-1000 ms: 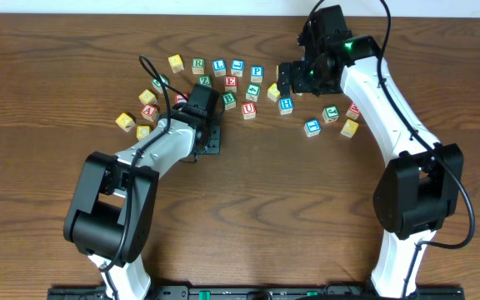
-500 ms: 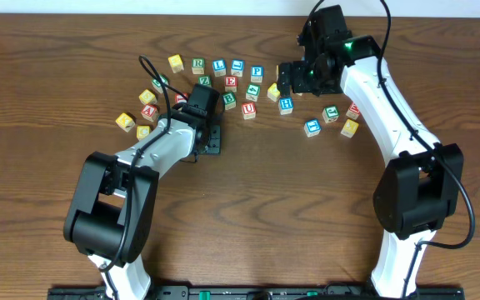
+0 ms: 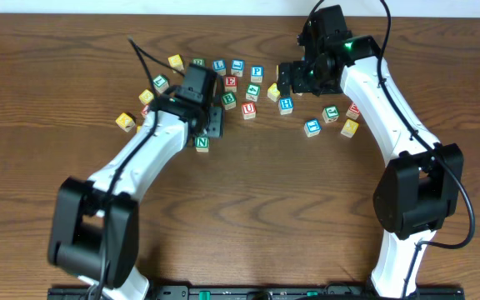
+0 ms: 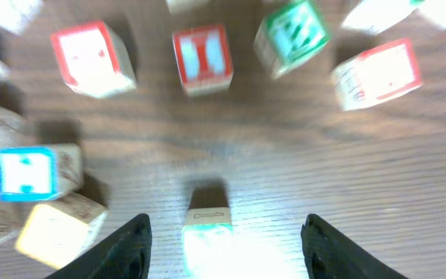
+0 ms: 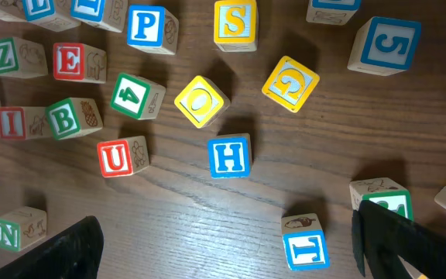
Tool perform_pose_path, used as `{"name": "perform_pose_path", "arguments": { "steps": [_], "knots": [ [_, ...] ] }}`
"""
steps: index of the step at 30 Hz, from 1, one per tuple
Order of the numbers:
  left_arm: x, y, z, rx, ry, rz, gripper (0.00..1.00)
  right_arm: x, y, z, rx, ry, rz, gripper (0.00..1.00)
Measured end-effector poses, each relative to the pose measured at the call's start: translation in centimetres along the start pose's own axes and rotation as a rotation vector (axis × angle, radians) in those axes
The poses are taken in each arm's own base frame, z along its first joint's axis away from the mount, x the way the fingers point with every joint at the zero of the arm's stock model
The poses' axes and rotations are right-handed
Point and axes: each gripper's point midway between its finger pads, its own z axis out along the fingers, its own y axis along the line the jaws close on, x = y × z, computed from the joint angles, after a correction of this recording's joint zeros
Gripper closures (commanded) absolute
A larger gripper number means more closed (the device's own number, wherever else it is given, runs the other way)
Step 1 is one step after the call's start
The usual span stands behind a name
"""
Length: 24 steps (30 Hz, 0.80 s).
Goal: Spell out NEURIPS
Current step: 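Open the left gripper and raise it back toward the left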
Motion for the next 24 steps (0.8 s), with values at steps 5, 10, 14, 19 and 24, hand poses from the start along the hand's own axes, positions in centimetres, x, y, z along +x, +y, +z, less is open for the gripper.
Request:
{"name": "perform_pose_path", "arguments": {
  "steps": [5,10,14,19,24],
  "knots": [
    [-2.2,0.0,-4.6,0.012,-0.062,-0.002,0.38,0.0,0.0,0.0,0.0,0.0,0.0,0.01],
    [-3.4,1.1,-8.6,0.0,-0.076,-0.022,0.38,0.0,0.0,0.0,0.0,0.0,0.0,0.01],
    [-4.1,2.4,-10.9,-0.015,-0.07,-0.051,0.34,0.0,0.0,0.0,0.0,0.0,0.0,0.0],
    [-4.8,4.2,-13.3,-0.037,-0.067,-0.108,0.33,0.0,0.0,0.0,0.0,0.0,0.0,0.01],
    [-5.0,6.0,-14.5,-0.058,-0.065,-0.16,0.33,0.5,0.1,0.0,-0.006,0.023,0.003,0.01]
  ]
}}
